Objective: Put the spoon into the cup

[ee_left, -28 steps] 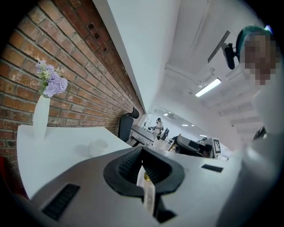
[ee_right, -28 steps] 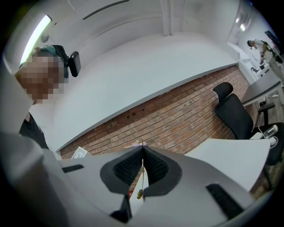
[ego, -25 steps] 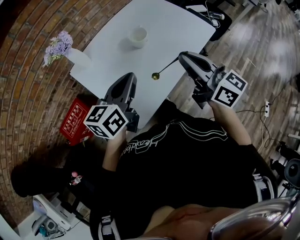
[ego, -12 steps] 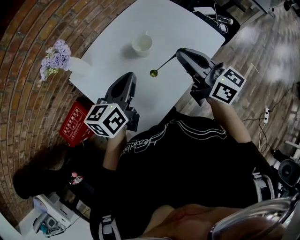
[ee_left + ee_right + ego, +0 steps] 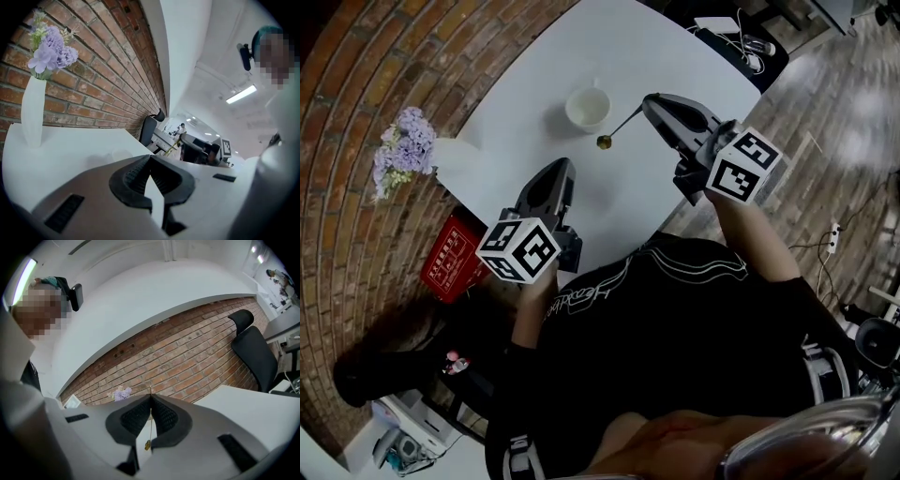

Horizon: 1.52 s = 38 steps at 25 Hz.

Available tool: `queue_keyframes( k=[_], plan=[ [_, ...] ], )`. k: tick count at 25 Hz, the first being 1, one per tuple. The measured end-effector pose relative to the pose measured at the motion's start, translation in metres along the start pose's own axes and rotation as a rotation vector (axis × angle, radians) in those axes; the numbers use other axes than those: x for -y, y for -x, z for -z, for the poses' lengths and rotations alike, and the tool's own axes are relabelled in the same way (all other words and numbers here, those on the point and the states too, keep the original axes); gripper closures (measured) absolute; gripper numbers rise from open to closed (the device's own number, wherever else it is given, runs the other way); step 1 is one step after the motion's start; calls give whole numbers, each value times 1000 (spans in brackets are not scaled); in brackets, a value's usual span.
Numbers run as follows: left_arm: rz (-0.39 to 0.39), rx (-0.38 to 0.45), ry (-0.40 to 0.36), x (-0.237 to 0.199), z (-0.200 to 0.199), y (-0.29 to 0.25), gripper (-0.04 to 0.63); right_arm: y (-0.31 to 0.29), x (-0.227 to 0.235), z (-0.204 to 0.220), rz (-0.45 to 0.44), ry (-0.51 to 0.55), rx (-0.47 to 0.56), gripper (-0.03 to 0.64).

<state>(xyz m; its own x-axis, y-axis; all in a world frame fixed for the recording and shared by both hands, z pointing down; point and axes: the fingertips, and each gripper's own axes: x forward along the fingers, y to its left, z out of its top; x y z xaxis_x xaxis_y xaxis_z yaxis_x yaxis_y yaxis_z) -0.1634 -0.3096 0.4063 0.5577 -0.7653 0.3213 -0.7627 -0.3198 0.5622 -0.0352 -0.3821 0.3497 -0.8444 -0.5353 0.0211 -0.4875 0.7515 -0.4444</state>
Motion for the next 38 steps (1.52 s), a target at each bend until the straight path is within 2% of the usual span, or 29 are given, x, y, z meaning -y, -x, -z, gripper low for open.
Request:
queue_keyframes(
  k=[3,10,19,27,38],
  plan=[
    [-16,-10,13,-9,1,-7,592,-15,17,3,7,22,-11,617],
    [-49,-56,40,-32,15,-18,592,-41,45,13,16,-26,-14,617],
    [-101,-66,91,-63,24,-22,592,-78,75,31,33,-22,-37,617],
    [-139,-69,114,-82,26,-23,592,-101,98,64,41,-22,-111,617],
    [-148,-82,128,-91,32,-27,592,-110,107,98,25,-59,-183,617]
  ],
)
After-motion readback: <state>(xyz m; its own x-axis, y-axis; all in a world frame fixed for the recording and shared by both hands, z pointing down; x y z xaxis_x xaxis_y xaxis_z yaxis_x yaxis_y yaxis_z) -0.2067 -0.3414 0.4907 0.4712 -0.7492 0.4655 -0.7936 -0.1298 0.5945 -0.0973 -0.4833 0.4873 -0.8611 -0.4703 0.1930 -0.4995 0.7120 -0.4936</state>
